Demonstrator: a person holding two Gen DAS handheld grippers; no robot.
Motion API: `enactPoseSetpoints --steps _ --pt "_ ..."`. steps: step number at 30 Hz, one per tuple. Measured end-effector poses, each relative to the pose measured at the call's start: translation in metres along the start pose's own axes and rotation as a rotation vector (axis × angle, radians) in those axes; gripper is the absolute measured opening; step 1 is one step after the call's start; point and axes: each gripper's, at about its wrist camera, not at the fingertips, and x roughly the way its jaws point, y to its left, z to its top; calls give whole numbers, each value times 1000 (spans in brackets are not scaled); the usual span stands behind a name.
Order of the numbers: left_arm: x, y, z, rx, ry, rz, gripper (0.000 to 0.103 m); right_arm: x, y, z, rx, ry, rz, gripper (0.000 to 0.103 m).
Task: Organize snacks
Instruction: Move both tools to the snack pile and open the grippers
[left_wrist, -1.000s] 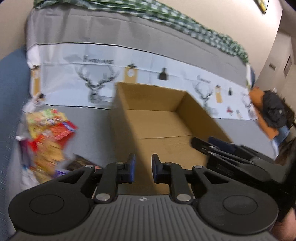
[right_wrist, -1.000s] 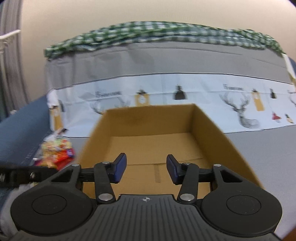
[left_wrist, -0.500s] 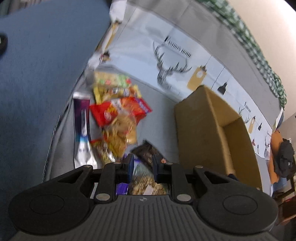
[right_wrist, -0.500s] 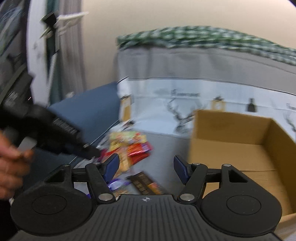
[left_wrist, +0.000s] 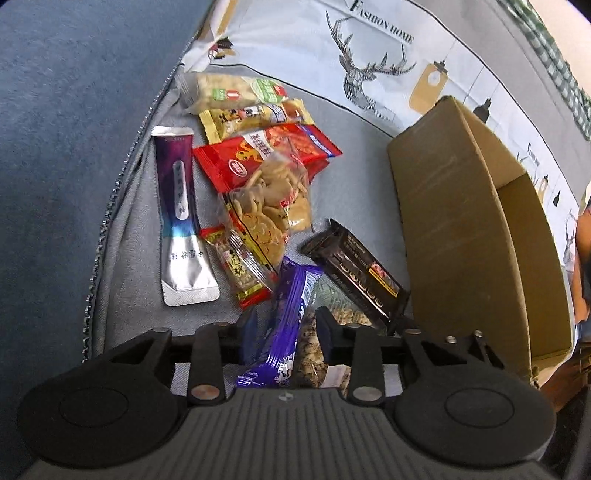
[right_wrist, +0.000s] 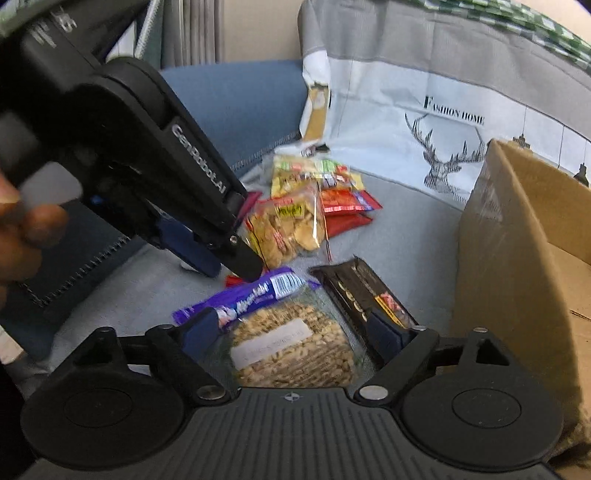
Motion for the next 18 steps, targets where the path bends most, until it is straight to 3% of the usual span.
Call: enactPoseSetpoints --steps 4,11,13,15,18 --pt "10 -6 0 24 27 9 39 7 -2 -6 8 75 18 93" --pt "22 -15 -1 82 49 38 39 16 0 -7 -35 76 -5 96" --pt "22 -12 -2 71 51 31 33 15 2 -8 -37 81 -15 96" --pt "21 -11 -2 65 51 26 18 21 0 -8 -48 85 -24 96" --pt "19 -8 -4 57 56 22 12 23 0 -10 -64 89 -34 97"
